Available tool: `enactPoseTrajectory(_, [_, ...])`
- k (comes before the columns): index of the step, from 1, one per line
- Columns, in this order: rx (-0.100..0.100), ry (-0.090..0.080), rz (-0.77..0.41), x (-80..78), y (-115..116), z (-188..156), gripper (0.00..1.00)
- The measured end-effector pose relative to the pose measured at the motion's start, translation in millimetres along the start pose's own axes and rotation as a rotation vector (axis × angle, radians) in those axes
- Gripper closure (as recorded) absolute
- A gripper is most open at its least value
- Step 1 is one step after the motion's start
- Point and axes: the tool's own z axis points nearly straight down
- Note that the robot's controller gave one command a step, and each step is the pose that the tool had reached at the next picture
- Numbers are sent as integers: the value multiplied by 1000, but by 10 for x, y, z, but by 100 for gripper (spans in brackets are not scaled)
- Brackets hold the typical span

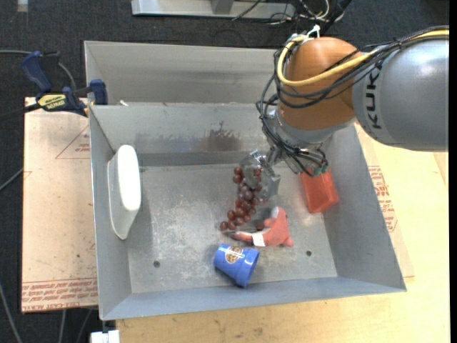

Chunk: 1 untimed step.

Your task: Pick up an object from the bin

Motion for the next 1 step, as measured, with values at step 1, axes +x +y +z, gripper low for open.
enactPoseTrajectory(1, [-6,8,-48,-24,147,-1187,100])
